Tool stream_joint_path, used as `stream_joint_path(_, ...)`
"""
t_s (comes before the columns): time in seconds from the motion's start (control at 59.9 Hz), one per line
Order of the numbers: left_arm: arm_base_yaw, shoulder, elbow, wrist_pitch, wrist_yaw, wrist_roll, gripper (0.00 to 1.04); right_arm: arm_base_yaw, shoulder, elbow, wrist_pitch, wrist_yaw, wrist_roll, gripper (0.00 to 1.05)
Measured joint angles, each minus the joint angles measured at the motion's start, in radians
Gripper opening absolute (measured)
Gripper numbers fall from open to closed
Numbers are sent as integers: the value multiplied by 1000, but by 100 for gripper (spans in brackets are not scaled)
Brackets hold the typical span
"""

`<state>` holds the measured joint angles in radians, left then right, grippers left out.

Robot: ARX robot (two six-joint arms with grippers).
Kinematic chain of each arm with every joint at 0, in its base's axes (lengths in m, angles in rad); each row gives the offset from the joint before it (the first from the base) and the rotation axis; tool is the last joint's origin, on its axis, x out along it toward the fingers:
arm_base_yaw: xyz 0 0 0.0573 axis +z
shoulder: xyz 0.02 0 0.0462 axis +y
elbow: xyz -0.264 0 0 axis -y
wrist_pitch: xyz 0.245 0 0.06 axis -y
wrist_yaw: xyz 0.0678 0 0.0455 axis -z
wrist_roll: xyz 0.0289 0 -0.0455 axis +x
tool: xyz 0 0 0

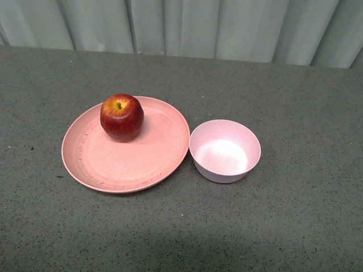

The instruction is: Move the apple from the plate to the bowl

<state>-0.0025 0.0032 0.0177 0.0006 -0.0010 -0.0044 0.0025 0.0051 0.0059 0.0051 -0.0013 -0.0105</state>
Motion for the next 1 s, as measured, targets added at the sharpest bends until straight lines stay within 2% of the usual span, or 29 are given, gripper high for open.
stream_joint_path(0.033, 0, 0, 0, 0, 0, 0, 98, 0, 0, 0, -3, 0, 0, 4)
stream_joint_path(0.133, 0, 0, 0, 0, 0, 0, 98, 0, 0, 0, -4, 0, 0, 27)
stream_joint_path(0.534, 0, 0, 0, 0, 0, 0, 98, 0, -1, 0, -3, 0, 0, 94)
stream_joint_path(0.567, 0, 0, 0, 0, 0, 0, 98, 0, -1, 0, -4, 0, 1, 97)
stream_joint_path(0.684, 0, 49, 10, -49, -14, 11, 98, 0, -1, 0, -4, 0, 1, 95)
stream_joint_path(0.734, 0, 125, 10, -23, -14, 11, 98, 0, -1, 0, -3, 0, 1, 95)
stream_joint_path(0.834, -7, 329, 24, 138, -10, 5, 98, 0, -1, 0, -4, 0, 1, 95)
stream_joint_path(1.001, -67, 863, 159, 589, -16, -21, 98, 0, -1, 0, -4, 0, 1, 95)
